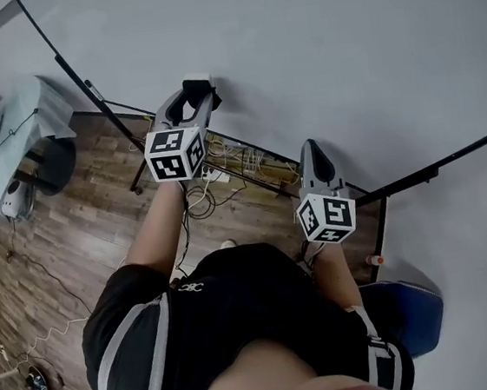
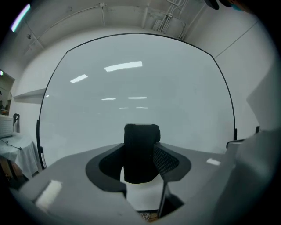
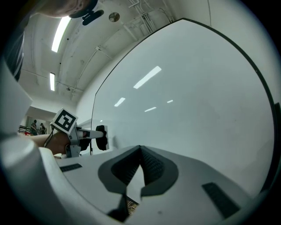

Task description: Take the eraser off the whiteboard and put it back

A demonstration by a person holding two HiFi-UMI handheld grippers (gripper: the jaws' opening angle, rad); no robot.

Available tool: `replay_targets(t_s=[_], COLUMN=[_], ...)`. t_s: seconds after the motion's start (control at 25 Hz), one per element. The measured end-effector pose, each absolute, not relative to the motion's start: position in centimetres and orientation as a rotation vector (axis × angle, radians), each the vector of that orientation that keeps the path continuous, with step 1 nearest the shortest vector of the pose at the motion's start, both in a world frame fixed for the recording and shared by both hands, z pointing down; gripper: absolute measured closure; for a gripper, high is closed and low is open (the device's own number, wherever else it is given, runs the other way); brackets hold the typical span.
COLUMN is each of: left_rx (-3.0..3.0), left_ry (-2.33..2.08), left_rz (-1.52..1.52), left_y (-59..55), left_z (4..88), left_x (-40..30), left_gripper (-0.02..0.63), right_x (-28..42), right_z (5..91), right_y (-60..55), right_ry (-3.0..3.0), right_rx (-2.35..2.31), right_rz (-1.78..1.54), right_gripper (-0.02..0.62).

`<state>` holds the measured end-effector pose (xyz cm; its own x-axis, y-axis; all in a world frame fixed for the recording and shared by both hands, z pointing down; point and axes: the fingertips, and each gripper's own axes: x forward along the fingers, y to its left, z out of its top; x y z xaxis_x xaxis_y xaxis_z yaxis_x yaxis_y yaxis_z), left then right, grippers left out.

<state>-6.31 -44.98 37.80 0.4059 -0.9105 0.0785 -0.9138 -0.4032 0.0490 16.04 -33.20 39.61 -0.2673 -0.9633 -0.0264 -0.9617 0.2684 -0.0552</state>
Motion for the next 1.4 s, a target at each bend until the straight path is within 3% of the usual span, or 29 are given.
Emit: replay_targets(t_s=[0.76, 0.96, 1.16, 1.2, 1.32, 1.4], left_rx=[2.731, 2.751, 2.709, 2.695, 2.661, 2.654], left_ry=[-1.540, -1.543, -1.570, -1.587, -1.658, -1.647], left_rz=[0.052, -0.047, -0.171, -0.179, -0.140, -0.098], left_y=[-48.2, -47.1, -44.7, -44.3, -43.0, -42.3], left_z=[37.1, 36.3, 36.1, 36.3, 37.3, 38.3], left_x=[-4.0, -4.4, -6.4, -6.9, -7.8, -7.5], left_gripper=[0.403, 0.350, 0.345, 0.363, 0.594, 0.597], right_x=[15.7, 15.2, 14.4, 14.3, 14.0, 13.8], right_z=[39.5, 39.6, 39.5, 39.4, 39.1, 39.0], right_y=[-35.6, -36.5, -36.9, -36.9, -37.1, -37.1], right_ry=[2.462, 2.479, 2.480, 2.480, 2.482, 2.484], right_rx=[-1.874, -1.855, -1.835, -1.830, -1.823, -1.823], right_rz=[-0.003, -0.001, 0.012, 0.017, 0.021, 0.029], right_gripper=[0.591, 0.591, 0.591, 0.591, 0.591, 0.591])
